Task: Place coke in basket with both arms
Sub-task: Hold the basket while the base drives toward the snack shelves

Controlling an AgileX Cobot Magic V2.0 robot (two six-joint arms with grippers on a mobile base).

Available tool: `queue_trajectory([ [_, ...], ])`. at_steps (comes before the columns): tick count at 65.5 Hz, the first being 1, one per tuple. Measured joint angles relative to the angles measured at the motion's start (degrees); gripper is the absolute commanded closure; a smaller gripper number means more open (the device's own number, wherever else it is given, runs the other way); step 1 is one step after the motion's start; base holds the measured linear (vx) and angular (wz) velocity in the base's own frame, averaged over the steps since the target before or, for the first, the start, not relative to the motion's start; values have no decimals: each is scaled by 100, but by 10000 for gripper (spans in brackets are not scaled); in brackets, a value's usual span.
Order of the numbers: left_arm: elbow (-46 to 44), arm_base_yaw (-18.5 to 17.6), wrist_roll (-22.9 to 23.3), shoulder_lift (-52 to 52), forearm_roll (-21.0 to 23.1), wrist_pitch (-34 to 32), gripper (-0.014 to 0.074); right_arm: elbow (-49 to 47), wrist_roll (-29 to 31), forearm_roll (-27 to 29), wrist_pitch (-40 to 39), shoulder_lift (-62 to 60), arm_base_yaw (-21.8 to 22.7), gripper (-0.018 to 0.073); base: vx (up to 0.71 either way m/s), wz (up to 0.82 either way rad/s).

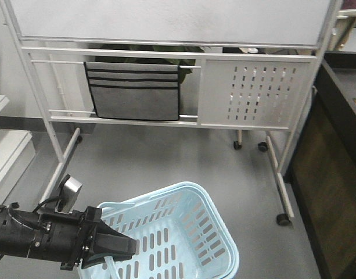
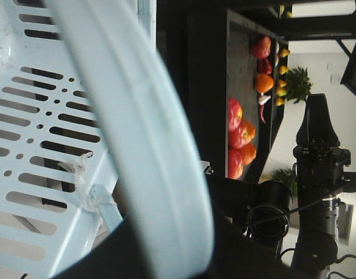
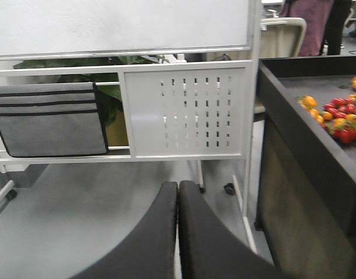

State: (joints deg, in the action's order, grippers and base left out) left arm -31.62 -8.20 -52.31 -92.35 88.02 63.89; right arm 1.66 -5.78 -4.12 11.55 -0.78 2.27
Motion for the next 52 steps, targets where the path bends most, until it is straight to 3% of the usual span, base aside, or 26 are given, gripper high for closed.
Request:
queue_trajectory([
  [52, 0, 0, 0, 0, 4, 0, 603, 0, 0, 0, 0, 0, 0, 569, 22, 33],
])
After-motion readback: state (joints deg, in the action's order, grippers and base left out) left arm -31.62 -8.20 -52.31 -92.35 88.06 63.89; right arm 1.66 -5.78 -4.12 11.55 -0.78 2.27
